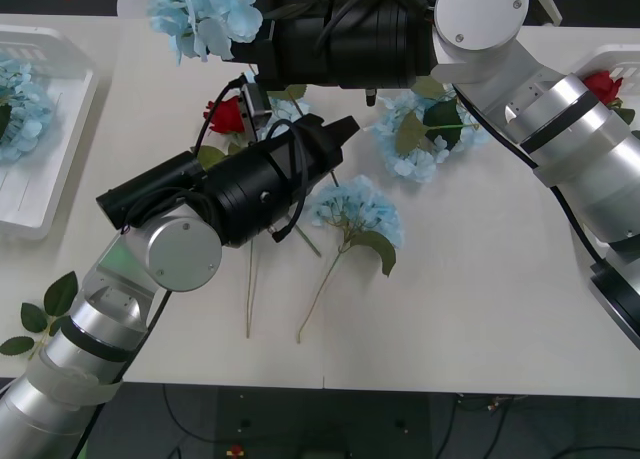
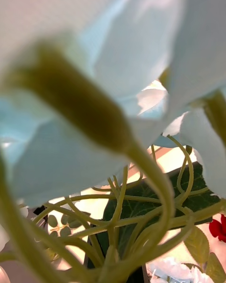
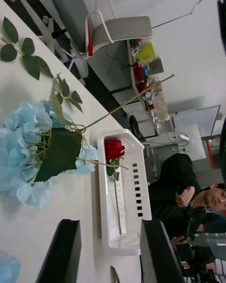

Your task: Place the red flowers into the right box and the blue flowers into the left box. If a person shows an open palm, hand one flower to the person first, then continue sorting.

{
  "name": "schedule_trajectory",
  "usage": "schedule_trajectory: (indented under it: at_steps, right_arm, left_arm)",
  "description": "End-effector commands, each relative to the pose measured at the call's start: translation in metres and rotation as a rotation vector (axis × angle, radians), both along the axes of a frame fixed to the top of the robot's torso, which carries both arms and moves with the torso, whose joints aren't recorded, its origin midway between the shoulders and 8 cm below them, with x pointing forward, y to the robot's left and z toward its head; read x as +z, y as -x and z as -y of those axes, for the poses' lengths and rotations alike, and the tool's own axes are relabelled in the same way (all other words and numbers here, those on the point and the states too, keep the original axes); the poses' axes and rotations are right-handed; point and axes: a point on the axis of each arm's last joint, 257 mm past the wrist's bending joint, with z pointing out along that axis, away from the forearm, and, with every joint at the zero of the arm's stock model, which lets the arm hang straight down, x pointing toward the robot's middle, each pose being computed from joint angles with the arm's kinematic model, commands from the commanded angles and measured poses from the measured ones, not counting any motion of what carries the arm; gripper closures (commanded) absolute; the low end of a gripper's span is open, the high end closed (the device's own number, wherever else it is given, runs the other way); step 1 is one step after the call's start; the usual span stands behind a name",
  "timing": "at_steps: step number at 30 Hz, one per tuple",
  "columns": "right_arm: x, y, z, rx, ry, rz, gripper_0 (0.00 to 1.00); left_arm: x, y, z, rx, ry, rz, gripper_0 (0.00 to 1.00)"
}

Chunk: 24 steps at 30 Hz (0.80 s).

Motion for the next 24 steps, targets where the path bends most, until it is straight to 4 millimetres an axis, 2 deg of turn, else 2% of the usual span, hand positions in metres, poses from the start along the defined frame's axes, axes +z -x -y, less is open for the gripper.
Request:
schedule_trajectory:
  at_steps: [1, 9, 13, 14, 16, 17, 20, 24]
  right_arm:
    - [0.013, 0.013, -0.013, 0.031, -0.015, 0.057, 1.00]
    - [0.014, 0.013, -0.013, 0.029, -0.017, 0.058, 1.00]
    - [0.014, 0.012, -0.013, 0.028, -0.016, 0.065, 1.00]
    - [0.014, 0.011, -0.013, 0.025, -0.017, 0.069, 0.91]
    - [0.015, 0.010, -0.013, 0.021, -0.020, 0.071, 0.54]
    - [0.015, 0.010, -0.013, 0.020, -0.021, 0.068, 0.44]
    - [0.016, 0.009, -0.012, 0.017, -0.023, 0.067, 0.31]
    - [0.017, 0.009, -0.013, 0.015, -0.026, 0.069, 0.27]
  left_arm:
    - [0.035, 0.004, 0.022, -0.038, 0.056, 0.041, 1.00]
    - [0.034, 0.002, 0.018, -0.030, 0.052, 0.047, 1.00]
    - [0.033, -0.002, 0.009, -0.010, 0.044, 0.060, 1.00]
    - [0.032, -0.003, 0.005, -0.003, 0.040, 0.062, 1.00]
    - [0.030, -0.005, 0.000, 0.007, 0.034, 0.067, 1.00]
    - [0.029, -0.006, -0.005, 0.014, 0.027, 0.071, 1.00]
    - [0.025, -0.009, -0.021, 0.032, 0.015, 0.072, 1.00]
    - [0.023, -0.010, -0.043, 0.054, 0.003, 0.080, 1.00]
